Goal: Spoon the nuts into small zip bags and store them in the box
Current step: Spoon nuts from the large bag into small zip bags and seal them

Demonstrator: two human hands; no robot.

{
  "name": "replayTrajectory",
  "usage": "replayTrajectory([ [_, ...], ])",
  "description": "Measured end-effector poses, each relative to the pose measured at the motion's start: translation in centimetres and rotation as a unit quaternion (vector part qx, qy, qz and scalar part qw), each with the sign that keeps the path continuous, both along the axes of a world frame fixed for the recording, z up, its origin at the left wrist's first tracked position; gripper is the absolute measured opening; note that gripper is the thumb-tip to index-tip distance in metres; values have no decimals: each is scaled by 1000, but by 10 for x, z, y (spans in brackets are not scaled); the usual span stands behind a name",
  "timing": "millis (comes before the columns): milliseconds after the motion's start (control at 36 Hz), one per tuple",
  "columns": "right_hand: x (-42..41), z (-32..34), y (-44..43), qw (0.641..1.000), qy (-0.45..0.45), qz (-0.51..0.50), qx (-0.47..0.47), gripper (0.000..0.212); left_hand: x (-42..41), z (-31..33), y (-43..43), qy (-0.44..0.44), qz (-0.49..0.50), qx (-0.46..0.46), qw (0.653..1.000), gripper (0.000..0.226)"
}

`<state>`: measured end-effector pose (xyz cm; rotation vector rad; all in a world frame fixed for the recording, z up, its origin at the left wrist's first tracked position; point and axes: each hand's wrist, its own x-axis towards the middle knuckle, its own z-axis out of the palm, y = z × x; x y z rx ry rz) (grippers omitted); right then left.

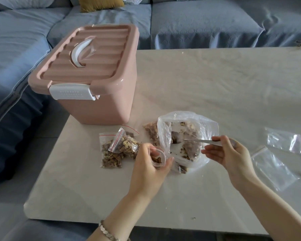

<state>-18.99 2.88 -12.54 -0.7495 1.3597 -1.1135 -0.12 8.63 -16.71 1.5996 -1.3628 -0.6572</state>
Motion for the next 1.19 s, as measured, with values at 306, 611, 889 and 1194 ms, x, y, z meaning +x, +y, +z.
replayTrajectory([
  [306, -44, 32, 15, 999, 6, -10, -50, 31, -6, 2, -3, -11, -12, 49, 999, 48],
  [611, -20, 66, 27, 989, 48, 66, -125, 32, -14, 4, -9, -50, 8, 17, 999, 40],
  [889, -4, 68, 60, 802, 371, 227, -410, 29, -15, 2, -8, -31, 15, 13, 999, 47],
  [1194, -2, 67, 51, 814, 364, 249, -378, 33, -17, 7, -5, -27, -7, 17, 999, 39],
])
